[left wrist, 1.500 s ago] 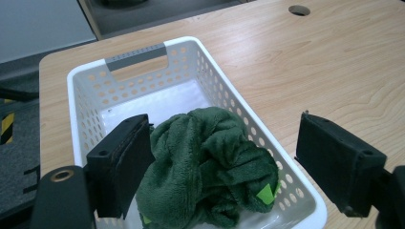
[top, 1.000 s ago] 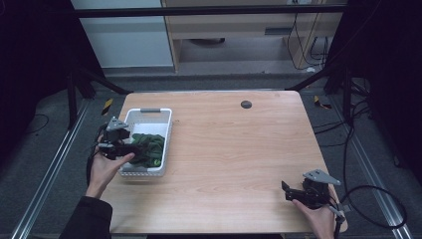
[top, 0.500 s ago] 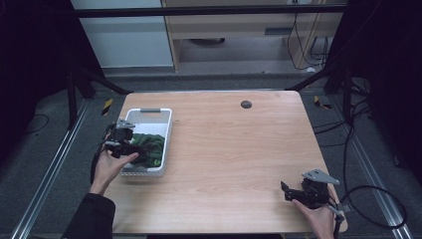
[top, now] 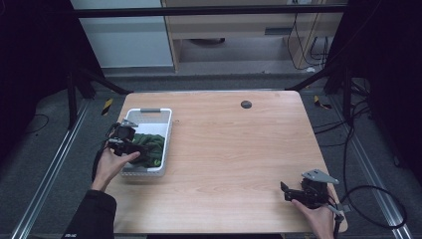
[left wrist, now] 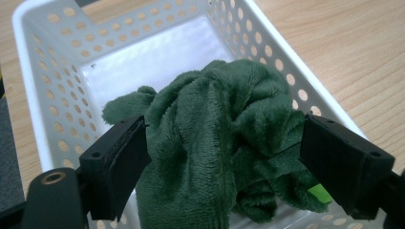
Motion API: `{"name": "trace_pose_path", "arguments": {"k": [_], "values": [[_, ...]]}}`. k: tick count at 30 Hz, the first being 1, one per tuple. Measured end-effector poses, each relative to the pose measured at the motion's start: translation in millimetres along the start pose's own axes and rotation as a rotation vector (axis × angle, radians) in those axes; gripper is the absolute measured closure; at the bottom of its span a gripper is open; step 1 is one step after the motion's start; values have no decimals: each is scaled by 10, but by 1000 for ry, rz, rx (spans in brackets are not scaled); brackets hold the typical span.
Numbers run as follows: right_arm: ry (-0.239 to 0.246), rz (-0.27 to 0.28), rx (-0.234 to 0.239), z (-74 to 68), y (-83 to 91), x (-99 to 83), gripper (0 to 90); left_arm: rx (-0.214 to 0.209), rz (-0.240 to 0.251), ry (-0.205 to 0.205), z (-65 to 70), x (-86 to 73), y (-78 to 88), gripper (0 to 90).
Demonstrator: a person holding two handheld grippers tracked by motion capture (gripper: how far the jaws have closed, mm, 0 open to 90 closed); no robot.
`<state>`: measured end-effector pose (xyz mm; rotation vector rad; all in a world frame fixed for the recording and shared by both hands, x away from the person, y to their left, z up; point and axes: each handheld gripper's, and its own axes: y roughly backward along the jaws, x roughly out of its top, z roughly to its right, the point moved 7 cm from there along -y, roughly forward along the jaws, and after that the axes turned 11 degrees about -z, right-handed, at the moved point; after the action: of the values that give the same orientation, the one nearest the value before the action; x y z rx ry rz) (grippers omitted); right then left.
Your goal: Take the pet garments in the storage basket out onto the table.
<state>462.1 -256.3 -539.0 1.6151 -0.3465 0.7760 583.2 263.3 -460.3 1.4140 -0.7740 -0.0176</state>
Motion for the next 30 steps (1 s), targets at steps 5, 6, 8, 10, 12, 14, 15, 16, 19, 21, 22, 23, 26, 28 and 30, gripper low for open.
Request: {"name": "trace_pose_path", "arguments": {"k": [5,6,8,10,12,14,15,16,19,21,22,23,26,28,30], "values": [[2,-4,2,-2,-5,-3,60,6,-28,-18,11,3,-70,159],[3,-3,3,-2,-6,-3,59,6,-33,-18,9,6,-85,160],[2,-4,3,-2,-4,-4,59,6,-42,-15,9,9,-116,160],[0,-5,4,-2,-4,-4,58,5,-52,-18,12,8,-146,161],[-2,-4,6,-3,-4,-1,58,4,-54,-16,19,8,-158,162],[-4,-9,8,-8,-3,-4,57,21,-65,-32,16,5,-184,166],[-1,-9,7,-5,-6,-5,57,21,-65,-32,16,5,-184,168],[-1,-9,7,-5,-6,-5,57,20,-66,-28,19,5,-200,168],[1,-13,6,-2,-13,-10,57,18,-87,-25,13,-10,-248,170],[3,-15,4,1,-16,-11,56,12,-95,-22,10,-22,-288,178],[3,-15,4,1,-16,-11,56,12,-95,-22,10,-22,-288,198],[-1,-17,8,-2,-15,-13,56,7,-98,-24,13,-29,-301,198],[3,-18,6,0,-20,-14,56,1,-107,-24,19,-45,-321,264],[6,-19,6,-1,-22,-15,56,-10,-115,-23,26,-56,-332,284],[6,-22,7,-5,-26,-17,55,-11,-127,-20,29,-71,-343,373]]}}
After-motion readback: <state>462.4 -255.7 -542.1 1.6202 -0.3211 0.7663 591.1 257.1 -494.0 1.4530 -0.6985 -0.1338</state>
